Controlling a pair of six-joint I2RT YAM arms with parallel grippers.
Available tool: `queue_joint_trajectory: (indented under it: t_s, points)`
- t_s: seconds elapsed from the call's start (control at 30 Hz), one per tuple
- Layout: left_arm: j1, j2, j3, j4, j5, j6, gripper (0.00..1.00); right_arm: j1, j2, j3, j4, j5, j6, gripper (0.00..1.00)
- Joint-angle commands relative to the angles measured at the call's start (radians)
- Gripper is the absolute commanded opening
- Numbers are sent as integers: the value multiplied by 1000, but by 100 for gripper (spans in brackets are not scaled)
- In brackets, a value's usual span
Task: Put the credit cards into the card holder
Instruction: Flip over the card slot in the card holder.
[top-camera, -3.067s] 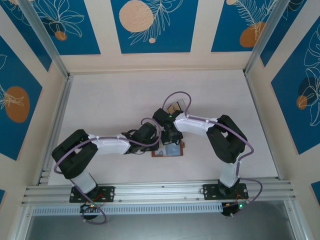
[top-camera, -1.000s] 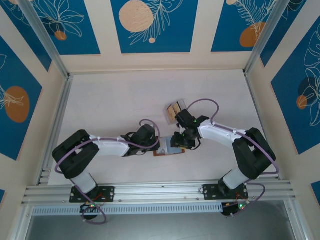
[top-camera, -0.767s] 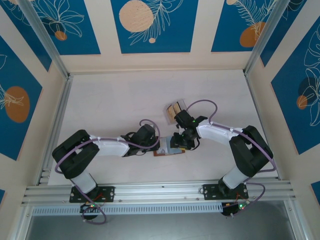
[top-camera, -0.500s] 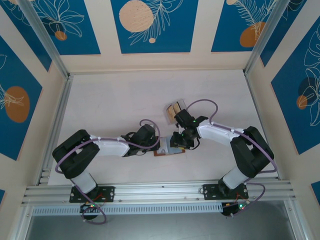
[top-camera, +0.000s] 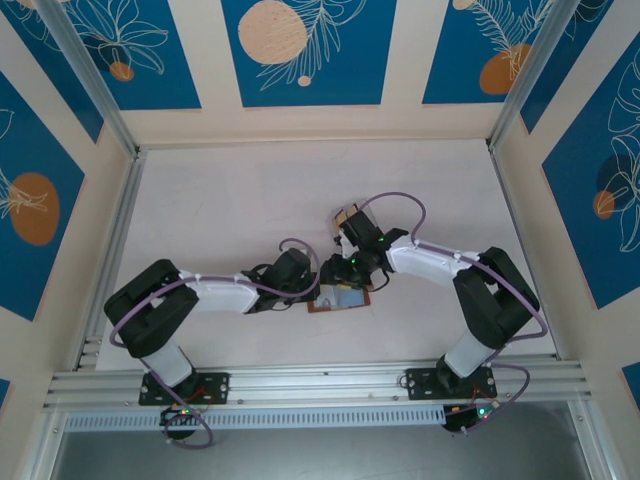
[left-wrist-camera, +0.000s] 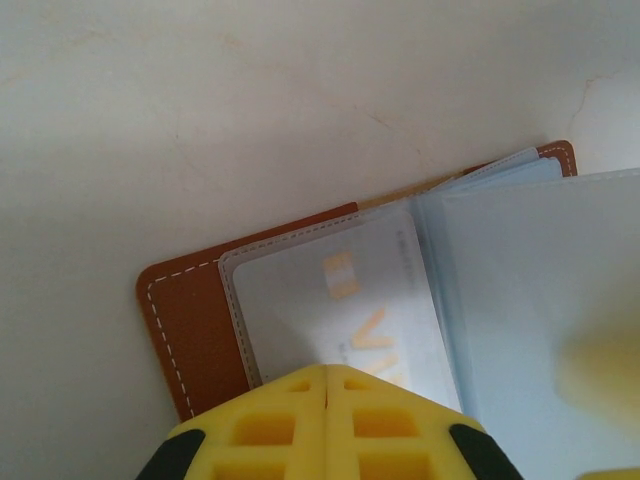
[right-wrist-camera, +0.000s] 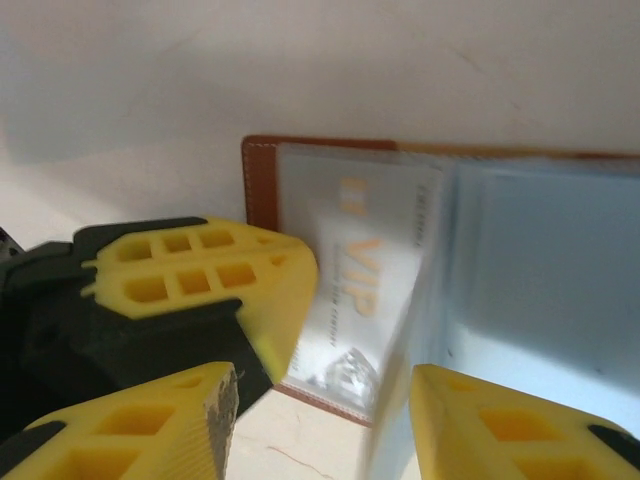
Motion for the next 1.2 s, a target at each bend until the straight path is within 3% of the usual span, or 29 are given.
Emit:
queue_joint_trajectory:
  t_s: [0.0, 0.2, 0.47, 0.73, 0.87, 1.17]
  points:
    - [2, 7, -35, -171, 38, -19, 6, 5, 34, 14, 71, -87, 27, 52]
    - [39, -66, -79, -164, 74, -57, 9, -2, 68, 8, 151, -134, 65, 54]
    - [100, -202, -150, -197, 109, -75, 23, -8, 95, 17, 176, -149, 83, 56]
    - [133, -242, -161, -187, 174, -28, 25, -3, 93, 11, 210, -201, 100, 55]
    - [132, -172, -143, -136, 205, -26, 22, 13, 91, 13, 169, -175, 92, 49]
    - [133, -107, -126, -74, 228, -26, 19, 35, 70, 34, -9, -8, 46, 16]
